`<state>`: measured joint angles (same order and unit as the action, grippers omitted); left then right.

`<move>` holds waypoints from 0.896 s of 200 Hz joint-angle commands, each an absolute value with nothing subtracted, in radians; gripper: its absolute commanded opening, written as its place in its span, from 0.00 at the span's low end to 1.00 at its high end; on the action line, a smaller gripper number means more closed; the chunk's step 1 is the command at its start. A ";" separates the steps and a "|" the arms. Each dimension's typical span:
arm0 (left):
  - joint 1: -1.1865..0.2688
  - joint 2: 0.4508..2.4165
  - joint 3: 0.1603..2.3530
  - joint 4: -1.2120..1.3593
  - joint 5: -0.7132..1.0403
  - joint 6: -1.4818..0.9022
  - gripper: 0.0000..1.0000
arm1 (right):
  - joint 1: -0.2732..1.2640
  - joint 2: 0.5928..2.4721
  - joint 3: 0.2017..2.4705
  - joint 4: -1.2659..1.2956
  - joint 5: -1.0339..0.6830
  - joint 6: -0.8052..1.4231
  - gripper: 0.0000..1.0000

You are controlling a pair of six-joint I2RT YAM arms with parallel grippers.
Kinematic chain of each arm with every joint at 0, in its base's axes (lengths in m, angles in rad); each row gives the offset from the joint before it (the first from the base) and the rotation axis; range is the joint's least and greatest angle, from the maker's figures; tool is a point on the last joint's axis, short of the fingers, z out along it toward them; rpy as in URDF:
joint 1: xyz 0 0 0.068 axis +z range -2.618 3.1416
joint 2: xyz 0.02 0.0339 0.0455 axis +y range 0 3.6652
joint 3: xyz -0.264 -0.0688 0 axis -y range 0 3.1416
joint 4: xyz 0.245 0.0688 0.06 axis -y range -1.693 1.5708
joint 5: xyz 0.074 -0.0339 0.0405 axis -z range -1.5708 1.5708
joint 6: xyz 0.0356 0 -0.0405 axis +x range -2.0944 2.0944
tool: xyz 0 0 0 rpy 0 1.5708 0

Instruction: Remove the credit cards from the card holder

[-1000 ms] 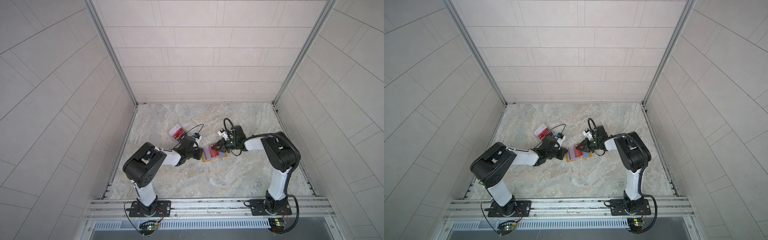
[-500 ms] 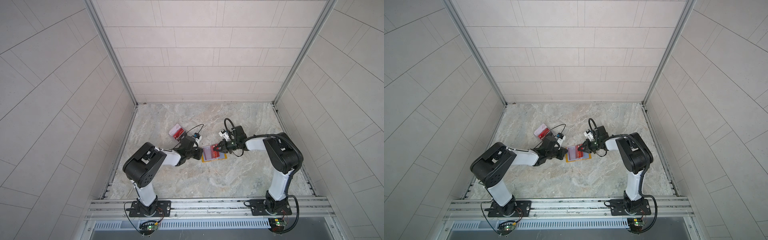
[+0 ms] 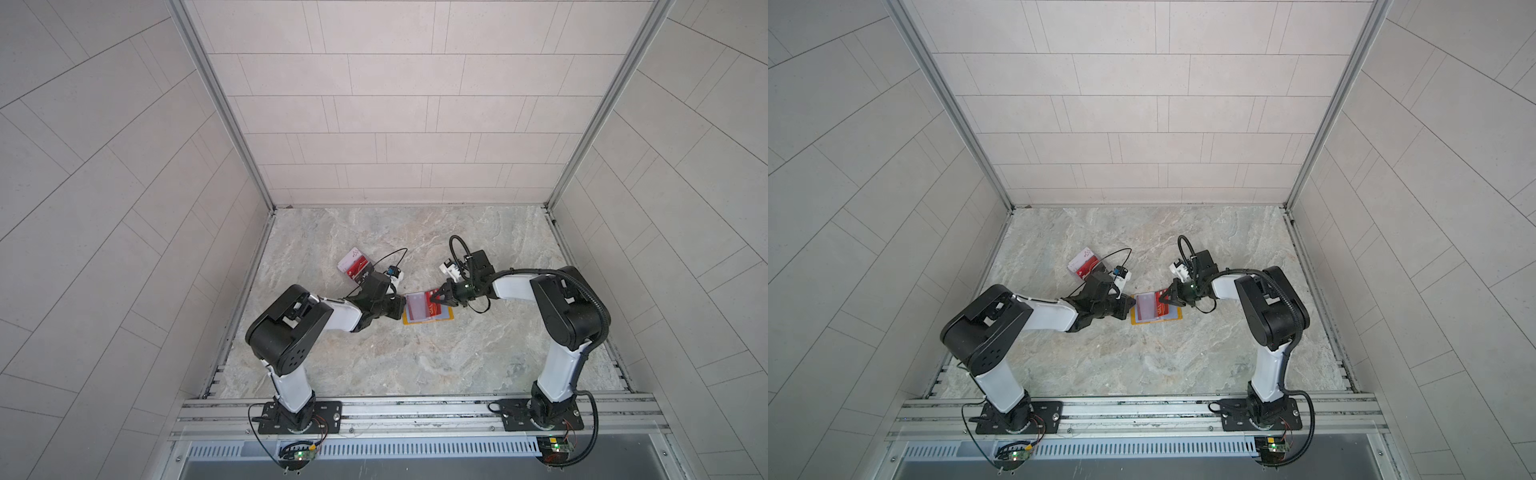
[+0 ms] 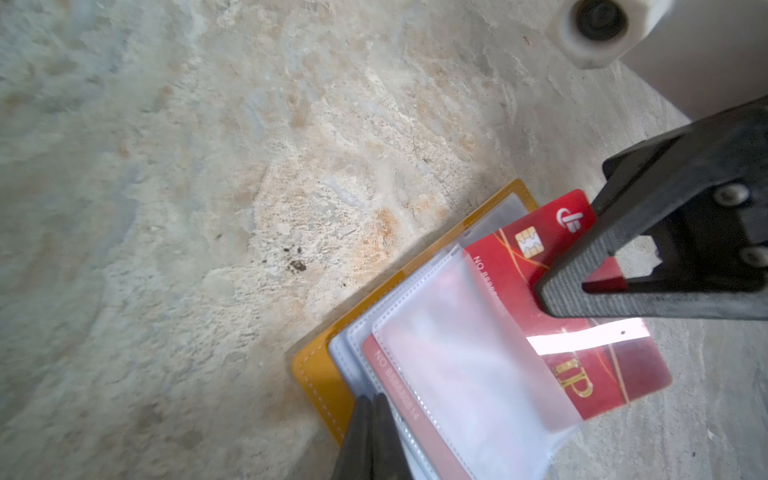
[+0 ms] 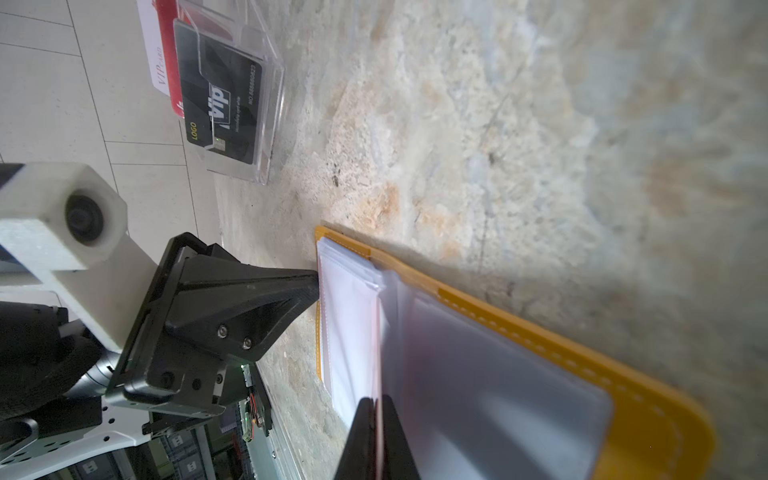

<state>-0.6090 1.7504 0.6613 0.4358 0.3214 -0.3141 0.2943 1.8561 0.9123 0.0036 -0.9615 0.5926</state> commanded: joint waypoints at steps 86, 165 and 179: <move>-0.614 1.765 0.654 0.356 0.325 -0.303 0.04 | 0.278 1.785 0.971 -0.149 -0.897 0.495 0.04; -0.614 1.719 0.629 0.365 0.320 -0.301 0.12 | 0.270 1.726 1.012 -0.289 -0.799 0.409 0.01; -0.614 1.703 0.628 0.363 0.317 -0.301 0.14 | 0.272 1.705 1.019 -0.314 -0.779 0.393 0.01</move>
